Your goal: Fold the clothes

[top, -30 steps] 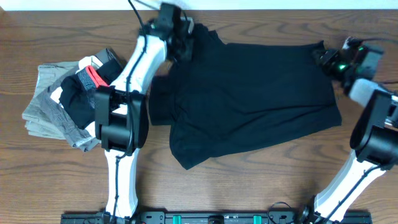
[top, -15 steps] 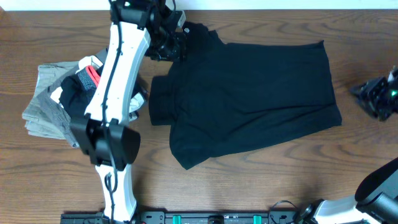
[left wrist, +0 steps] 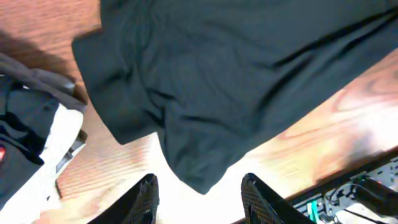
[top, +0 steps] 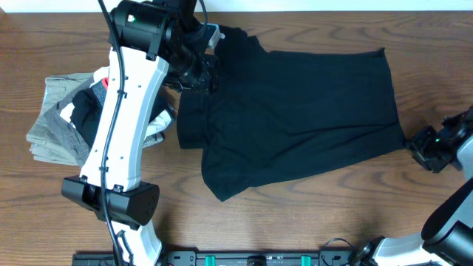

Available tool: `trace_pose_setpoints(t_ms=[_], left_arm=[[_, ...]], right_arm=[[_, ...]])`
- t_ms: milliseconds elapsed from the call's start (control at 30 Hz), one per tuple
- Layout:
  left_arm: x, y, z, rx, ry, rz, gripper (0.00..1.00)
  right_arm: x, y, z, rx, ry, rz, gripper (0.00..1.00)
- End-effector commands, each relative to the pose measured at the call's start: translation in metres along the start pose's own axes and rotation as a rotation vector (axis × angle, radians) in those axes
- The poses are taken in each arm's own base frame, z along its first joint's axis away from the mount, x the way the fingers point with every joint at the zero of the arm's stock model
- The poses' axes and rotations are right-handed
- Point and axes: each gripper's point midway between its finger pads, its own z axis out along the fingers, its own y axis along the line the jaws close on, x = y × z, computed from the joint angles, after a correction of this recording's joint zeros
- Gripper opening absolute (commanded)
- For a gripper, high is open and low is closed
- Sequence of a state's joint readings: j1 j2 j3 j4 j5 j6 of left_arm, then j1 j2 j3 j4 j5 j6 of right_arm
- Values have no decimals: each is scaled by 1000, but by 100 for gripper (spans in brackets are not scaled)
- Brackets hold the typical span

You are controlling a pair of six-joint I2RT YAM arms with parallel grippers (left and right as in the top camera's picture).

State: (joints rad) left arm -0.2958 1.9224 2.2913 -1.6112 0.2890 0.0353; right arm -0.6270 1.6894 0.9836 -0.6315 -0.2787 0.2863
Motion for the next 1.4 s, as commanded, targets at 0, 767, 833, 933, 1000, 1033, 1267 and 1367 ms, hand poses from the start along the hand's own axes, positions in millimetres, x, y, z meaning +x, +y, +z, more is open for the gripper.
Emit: trace_pose_setpoints(t_ms=[0, 767, 833, 933, 1000, 1033, 1267, 1367], left_arm=[[14, 4, -4, -22, 52, 3, 46], [3, 3, -4, -22, 8, 14, 46], [1, 3, -4, -21, -1, 16, 46], [-2, 3, -4, -21, -14, 19, 46], [-3, 3, -4, -21, -18, 20, 47], [-3, 3, -4, -21, -19, 20, 47], [-3, 3, -4, -21, -19, 20, 47], [-4, 3, -4, -21, -21, 20, 47]], right_arm=[[4, 7, 8, -52, -10, 30, 45], [-3, 33, -92, -184, -217, 25, 1], [4, 28, -105, -143, -241, 26, 1], [16, 10, -113, -40, -240, 51, 1], [21, -6, -111, 47, -227, 70, 1], [24, -12, -111, 80, -219, 77, 1], [21, -19, -112, 120, -235, 81, 2], [14, -15, -113, 103, -262, 79, 3]])
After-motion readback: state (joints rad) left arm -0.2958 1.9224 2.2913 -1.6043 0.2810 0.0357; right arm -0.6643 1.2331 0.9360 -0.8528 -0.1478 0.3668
